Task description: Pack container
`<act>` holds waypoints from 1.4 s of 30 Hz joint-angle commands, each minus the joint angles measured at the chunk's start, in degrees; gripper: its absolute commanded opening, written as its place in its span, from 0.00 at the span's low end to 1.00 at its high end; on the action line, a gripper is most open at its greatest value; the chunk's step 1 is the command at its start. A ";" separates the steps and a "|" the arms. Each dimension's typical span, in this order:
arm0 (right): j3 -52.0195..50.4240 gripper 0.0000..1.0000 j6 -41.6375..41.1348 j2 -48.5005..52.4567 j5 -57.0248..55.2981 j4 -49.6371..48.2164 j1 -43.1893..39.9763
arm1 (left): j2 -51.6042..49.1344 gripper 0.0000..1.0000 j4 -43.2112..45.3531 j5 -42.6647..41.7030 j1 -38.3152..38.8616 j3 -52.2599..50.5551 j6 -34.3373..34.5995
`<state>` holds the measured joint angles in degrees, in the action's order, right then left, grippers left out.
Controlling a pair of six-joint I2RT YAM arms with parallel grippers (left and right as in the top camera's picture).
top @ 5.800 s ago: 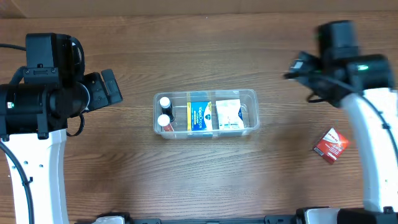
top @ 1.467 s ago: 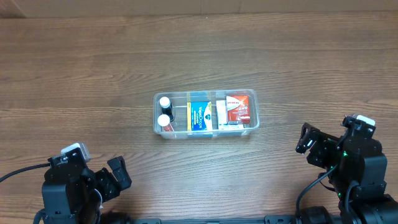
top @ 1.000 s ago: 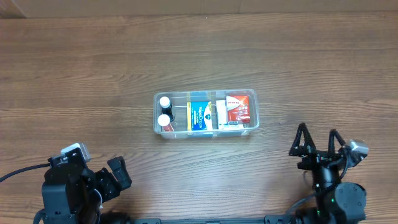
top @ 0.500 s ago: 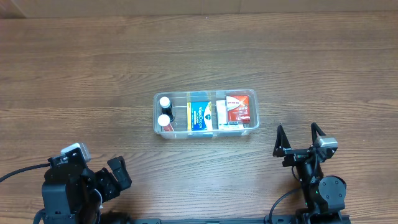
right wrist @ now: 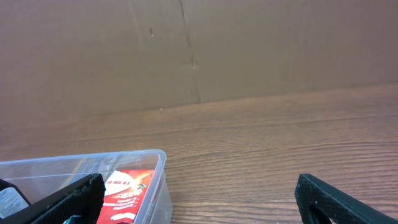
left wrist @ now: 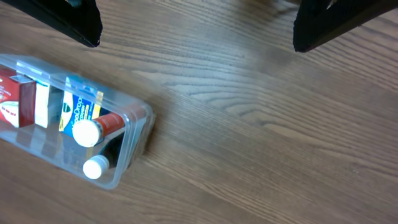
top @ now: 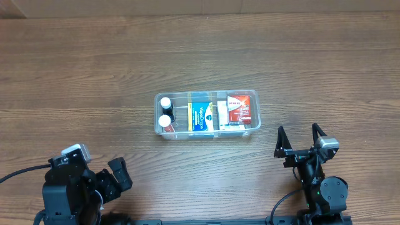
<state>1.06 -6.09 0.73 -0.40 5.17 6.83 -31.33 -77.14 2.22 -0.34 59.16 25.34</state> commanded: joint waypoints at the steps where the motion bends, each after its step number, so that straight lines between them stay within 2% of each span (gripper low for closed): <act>1: -0.59 1.00 0.33 -0.50 0.13 -0.35 0.20 | 4.15 1.00 7.19 4.70 0.35 -4.61 -2.08; 4: -0.59 1.00 0.33 -0.50 0.13 -0.33 0.20 | 14.45 1.00 25.09 4.87 0.35 -20.52 -9.90; 6: -0.59 1.00 0.33 -0.50 0.13 -0.35 0.20 | 21.51 1.00 37.94 4.85 0.35 -32.09 -12.79; 10: -0.59 1.00 0.33 -0.50 0.13 -0.33 0.20 | 31.12 1.00 63.47 4.11 0.37 -50.95 -13.35; 13: -0.59 1.00 0.33 -0.50 0.13 -0.33 0.20 | 31.15 1.00 73.68 0.96 0.42 -58.86 -13.31; 42: -0.59 1.00 0.35 -0.50 0.13 -0.35 0.20 | 30.67 1.00 72.87 -0.76 0.52 -58.88 -13.57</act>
